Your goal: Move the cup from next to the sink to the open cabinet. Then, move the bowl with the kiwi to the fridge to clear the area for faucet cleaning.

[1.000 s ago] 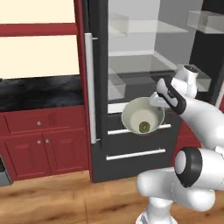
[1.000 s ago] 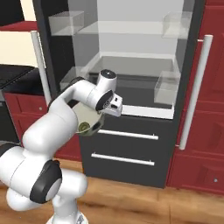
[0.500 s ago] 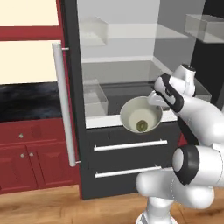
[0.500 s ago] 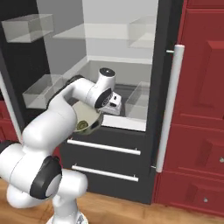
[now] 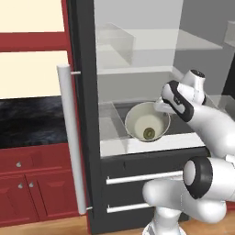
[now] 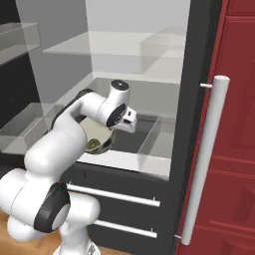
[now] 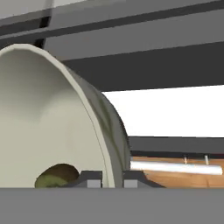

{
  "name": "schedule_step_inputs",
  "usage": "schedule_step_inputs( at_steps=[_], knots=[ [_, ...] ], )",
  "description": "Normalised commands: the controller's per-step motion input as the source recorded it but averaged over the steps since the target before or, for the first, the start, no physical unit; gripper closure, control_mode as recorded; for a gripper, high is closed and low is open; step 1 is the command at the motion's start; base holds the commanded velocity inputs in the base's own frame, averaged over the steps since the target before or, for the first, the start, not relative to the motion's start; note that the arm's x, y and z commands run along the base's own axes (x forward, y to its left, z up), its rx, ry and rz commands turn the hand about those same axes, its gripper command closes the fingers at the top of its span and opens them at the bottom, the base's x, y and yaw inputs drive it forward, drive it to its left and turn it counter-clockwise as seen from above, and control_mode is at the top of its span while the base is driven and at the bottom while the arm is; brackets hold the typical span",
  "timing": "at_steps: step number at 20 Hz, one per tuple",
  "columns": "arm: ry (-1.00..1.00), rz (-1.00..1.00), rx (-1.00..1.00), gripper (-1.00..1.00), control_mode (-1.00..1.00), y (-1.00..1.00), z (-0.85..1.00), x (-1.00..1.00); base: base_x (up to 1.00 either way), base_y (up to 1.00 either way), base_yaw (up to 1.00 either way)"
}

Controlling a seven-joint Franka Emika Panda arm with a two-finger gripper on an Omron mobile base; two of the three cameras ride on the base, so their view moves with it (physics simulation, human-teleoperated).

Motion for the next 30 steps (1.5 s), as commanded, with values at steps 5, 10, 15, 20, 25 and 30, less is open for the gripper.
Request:
schedule_step_inputs(
  at_steps=[5,10,15,20,25,30],
  knots=[
    [0.0,-0.03,0.0,1.0,-1.0,0.02,0.15,0.04,0.45,0.18,-0.03],
    [-0.01,-0.34,0.18,1.0,-1.0,0.03,0.75,-0.2,0.0,0.0,0.0],
    [-0.06,-0.45,0.34,1.0,-1.0,-0.17,0.4,-0.92,0.0,0.0,0.0],
    [-0.18,-0.55,0.25,1.0,-1.0,-0.07,0.13,-0.65,0.0,0.0,0.0],
    [-0.13,-0.61,0.25,1.0,-1.0,0.0,0.33,-0.3,0.0,0.0,0.0],
    [0.0,-0.43,0.29,1.0,-1.0,0.0,0.4,0.0,0.0,0.0,0.0]
  ],
)
